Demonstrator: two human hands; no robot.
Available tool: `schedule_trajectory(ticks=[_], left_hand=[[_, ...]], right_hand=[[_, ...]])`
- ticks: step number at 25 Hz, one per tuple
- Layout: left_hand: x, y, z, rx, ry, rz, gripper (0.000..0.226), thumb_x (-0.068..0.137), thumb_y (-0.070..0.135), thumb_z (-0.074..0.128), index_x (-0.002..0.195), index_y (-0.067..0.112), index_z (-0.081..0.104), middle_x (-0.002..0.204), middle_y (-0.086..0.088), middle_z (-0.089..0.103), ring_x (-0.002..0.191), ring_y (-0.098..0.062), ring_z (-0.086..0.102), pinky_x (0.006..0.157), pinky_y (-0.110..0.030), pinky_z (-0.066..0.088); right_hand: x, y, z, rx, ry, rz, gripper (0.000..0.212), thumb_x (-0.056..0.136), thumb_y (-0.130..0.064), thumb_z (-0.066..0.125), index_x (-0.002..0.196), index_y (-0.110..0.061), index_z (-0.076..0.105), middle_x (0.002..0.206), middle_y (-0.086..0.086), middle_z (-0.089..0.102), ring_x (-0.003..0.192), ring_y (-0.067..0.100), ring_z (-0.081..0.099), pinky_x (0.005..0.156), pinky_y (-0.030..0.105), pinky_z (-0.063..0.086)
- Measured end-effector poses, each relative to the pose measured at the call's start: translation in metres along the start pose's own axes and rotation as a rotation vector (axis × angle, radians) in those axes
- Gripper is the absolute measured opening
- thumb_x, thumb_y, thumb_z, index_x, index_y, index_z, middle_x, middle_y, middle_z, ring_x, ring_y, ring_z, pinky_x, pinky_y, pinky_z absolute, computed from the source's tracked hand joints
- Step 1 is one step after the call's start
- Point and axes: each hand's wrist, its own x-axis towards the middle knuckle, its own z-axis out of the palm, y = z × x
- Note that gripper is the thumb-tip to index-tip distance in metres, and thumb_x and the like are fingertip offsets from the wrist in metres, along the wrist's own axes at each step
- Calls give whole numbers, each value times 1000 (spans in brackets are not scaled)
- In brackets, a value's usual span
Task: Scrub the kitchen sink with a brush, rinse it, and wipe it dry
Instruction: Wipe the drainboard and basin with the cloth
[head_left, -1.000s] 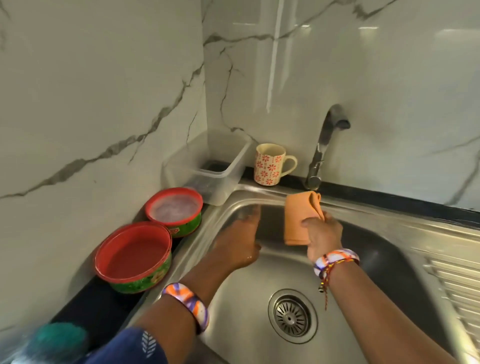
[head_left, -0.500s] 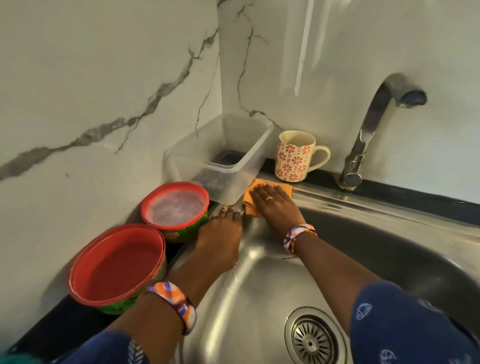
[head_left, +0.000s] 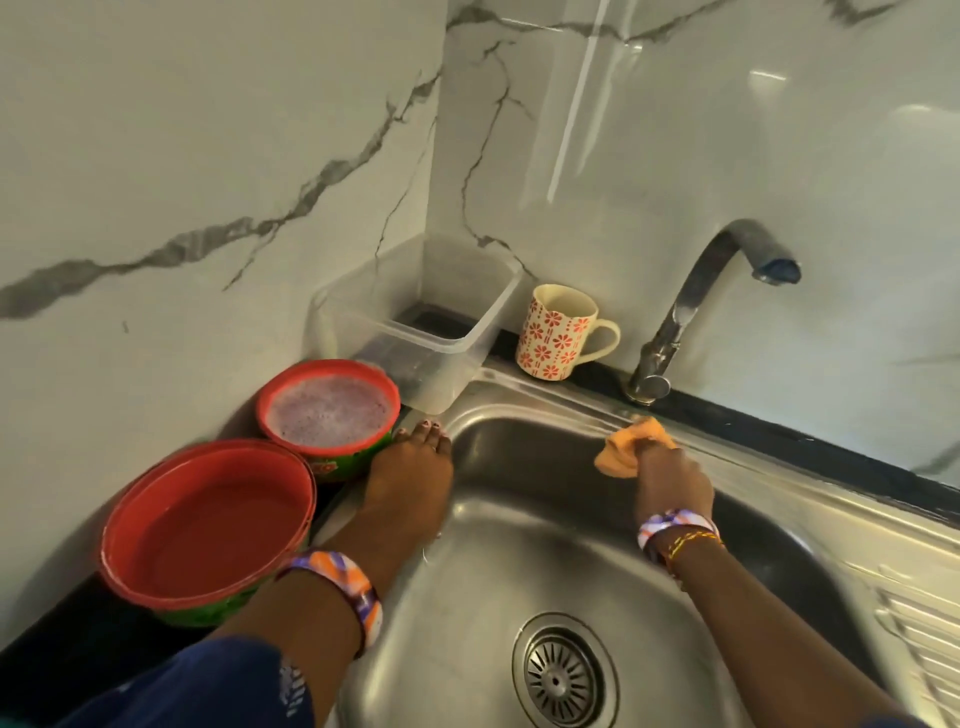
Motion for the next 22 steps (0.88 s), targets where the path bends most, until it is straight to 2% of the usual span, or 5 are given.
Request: schedule_trajectory(ticks=[2,6,9,16,22], left_hand=[[-1,-1,-3,8,-5,1,69,91,21,57,147,2,22,151,-15,26,137,-27,33,106,-33,35],[0,-4,0,27,2,-1,44,92,13,52,135,7,43,135,-13,45,120,-27,50,91,-33,45],[4,-4,4,13,25,0,50,90,15,56,137,8,41,138,-11,44,123,-27,47,95,-33,43],[3,-3,4,49,-7,-30,49,90,16,55,137,10,42,137,-11,44,121,-26,50,94,-33,45],[8,0,6,41,-33,-14,72,87,21,61,147,6,23,151,-12,27,133,-28,39,102,-35,41]], right_hand=[[4,-28,-9,172,94,63,37,88,0,47,119,-11,62,115,16,66,104,38,62,84,40,51],[28,-104,15,198,320,-459,39,71,6,61,110,0,68,109,23,68,97,39,67,78,45,55],[46,-136,27,178,74,-374,42,93,-2,41,134,1,45,137,20,49,127,33,48,105,38,39],[64,-86,2,199,-251,-700,34,93,-18,54,126,-18,60,131,7,58,123,24,53,103,33,43],[72,-110,19,1,134,-771,43,83,-5,66,125,-5,59,126,18,60,118,33,57,100,38,45]])
